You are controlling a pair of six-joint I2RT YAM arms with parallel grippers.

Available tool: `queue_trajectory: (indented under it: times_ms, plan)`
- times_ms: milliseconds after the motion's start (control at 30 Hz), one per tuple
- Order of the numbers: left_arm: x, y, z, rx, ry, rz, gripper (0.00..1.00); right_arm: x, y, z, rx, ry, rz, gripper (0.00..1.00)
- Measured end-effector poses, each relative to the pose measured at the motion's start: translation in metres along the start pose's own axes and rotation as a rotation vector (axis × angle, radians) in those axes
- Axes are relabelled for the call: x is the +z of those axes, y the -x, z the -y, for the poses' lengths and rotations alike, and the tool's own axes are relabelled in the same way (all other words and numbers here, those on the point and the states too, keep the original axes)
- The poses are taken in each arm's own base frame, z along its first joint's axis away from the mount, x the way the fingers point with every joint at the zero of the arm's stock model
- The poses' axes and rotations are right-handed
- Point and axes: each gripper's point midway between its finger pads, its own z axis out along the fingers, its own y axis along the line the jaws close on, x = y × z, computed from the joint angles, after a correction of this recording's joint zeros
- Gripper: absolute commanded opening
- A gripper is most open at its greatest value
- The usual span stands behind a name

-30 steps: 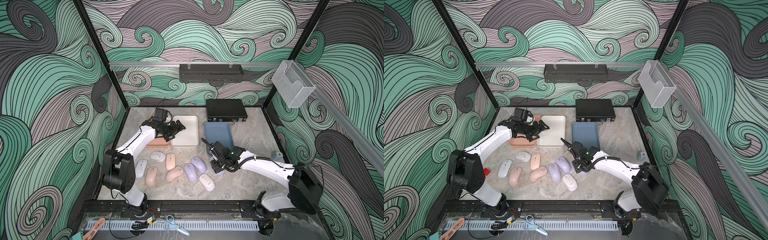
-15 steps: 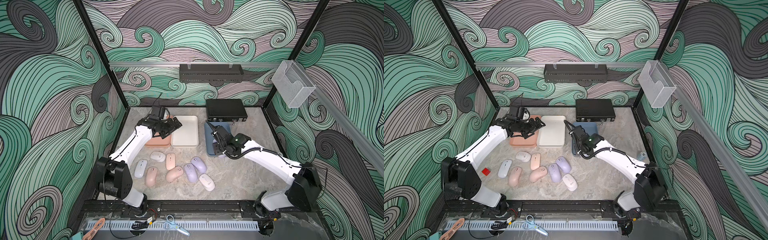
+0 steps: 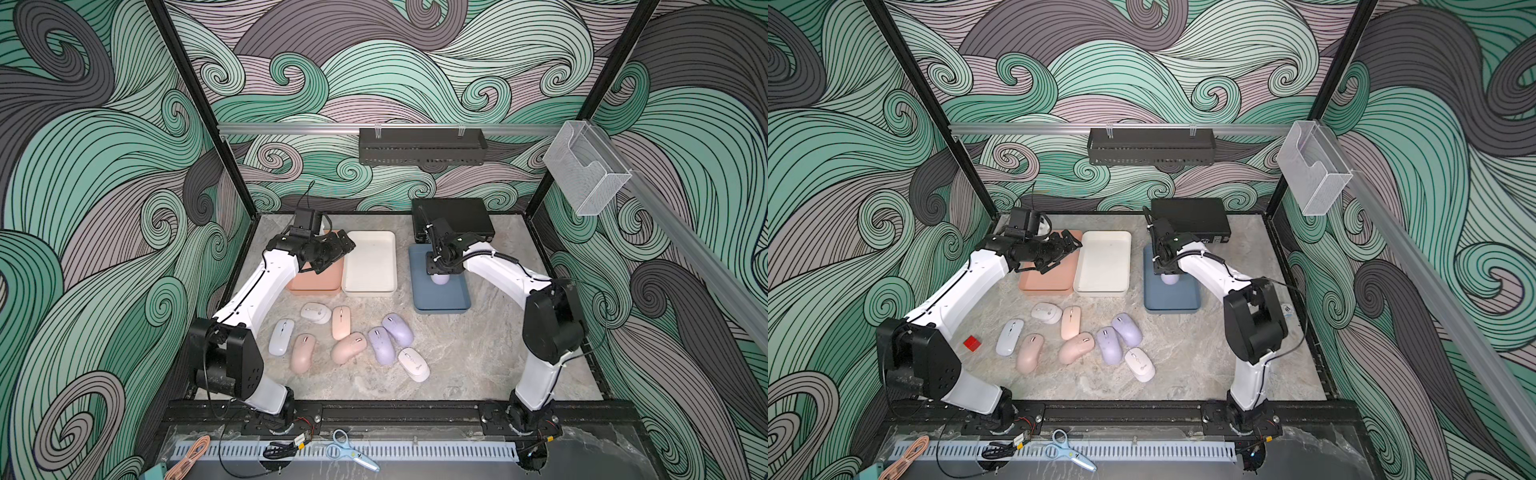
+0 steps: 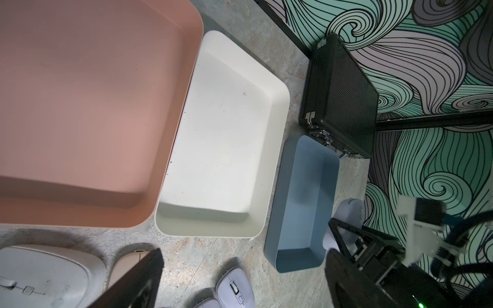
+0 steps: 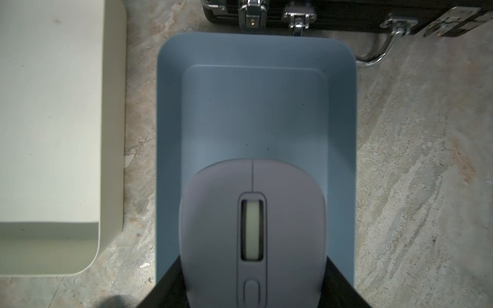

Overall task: Place the mice by color into the storage box
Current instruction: Place the mouse in the storage box.

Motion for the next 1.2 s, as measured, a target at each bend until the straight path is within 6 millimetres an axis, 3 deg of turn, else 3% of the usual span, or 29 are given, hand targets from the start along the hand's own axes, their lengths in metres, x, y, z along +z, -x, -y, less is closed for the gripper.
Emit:
queue_trajectory:
  times_ms: [167, 333, 600, 1200]
  plan:
    - [0.001, 0.000, -0.001, -0.017, 0.000, -0.005, 0.93, 0.047, 0.000, -0.016, 0.007, 0.007, -0.076, 0.51]
    - [0.004, -0.001, -0.003, -0.042, -0.006, -0.022, 0.93, 0.076, -0.001, -0.029, 0.003, 0.020, -0.134, 0.52]
    - [0.006, -0.003, -0.004, -0.072, -0.020, -0.039, 0.92, 0.089, 0.008, -0.040, 0.003, 0.037, -0.151, 0.54]
    - [0.006, -0.006, 0.002, -0.092, -0.055, -0.062, 0.90, 0.093, 0.012, -0.039, -0.016, 0.058, -0.164, 0.56]
